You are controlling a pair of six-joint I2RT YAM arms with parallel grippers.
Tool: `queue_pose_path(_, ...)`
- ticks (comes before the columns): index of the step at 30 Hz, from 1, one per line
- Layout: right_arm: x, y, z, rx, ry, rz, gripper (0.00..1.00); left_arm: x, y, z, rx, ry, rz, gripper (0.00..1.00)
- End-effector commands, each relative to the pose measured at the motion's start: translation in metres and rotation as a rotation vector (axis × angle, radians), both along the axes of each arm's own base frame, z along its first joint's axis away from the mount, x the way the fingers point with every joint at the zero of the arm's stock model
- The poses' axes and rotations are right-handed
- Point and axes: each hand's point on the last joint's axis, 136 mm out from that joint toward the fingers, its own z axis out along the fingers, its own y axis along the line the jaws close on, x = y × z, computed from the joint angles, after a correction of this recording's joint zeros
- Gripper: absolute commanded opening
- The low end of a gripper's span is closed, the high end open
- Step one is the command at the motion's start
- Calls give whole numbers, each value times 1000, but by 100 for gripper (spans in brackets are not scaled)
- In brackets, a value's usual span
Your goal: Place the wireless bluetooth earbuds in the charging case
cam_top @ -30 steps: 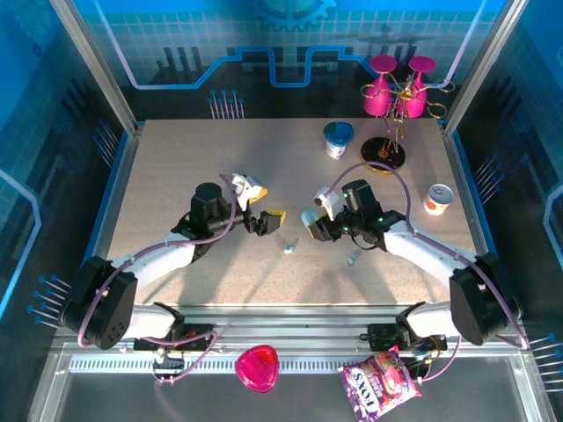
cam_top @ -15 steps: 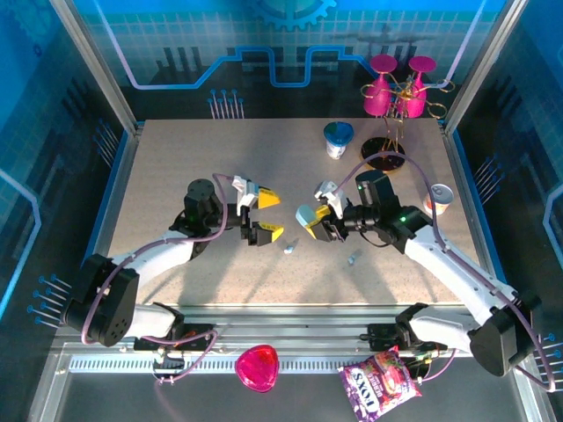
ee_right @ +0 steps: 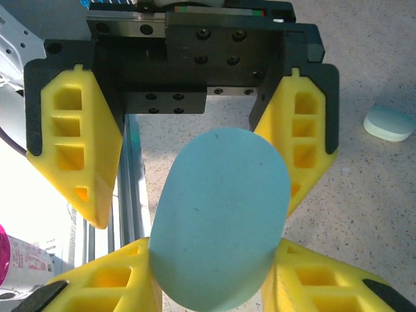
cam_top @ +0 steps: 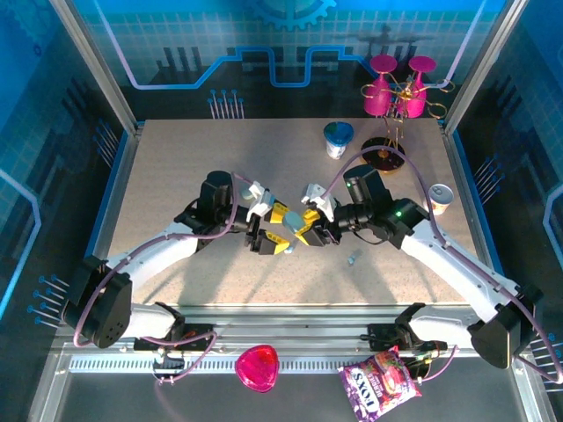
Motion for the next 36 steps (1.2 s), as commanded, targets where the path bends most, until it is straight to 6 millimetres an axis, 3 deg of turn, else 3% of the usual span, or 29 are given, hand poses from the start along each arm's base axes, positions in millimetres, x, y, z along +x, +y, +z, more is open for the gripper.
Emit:
queue_pose_path(1,-8,6,6,12,4,58,36,-16,0,12,-16,-19,-75,76)
queue_pose_path(7,-9,8,5,10,13,75,35,-19,-1,14,-18,-17,-89,64)
queue_pose_path(27,-20,9,-2,14,42,112,35,-6,-5,18,-31,-21,-34,66)
queue_pose_path(36,-15,9,-5,2,32,102,34,-9,-5,20,-31,2,-49,48)
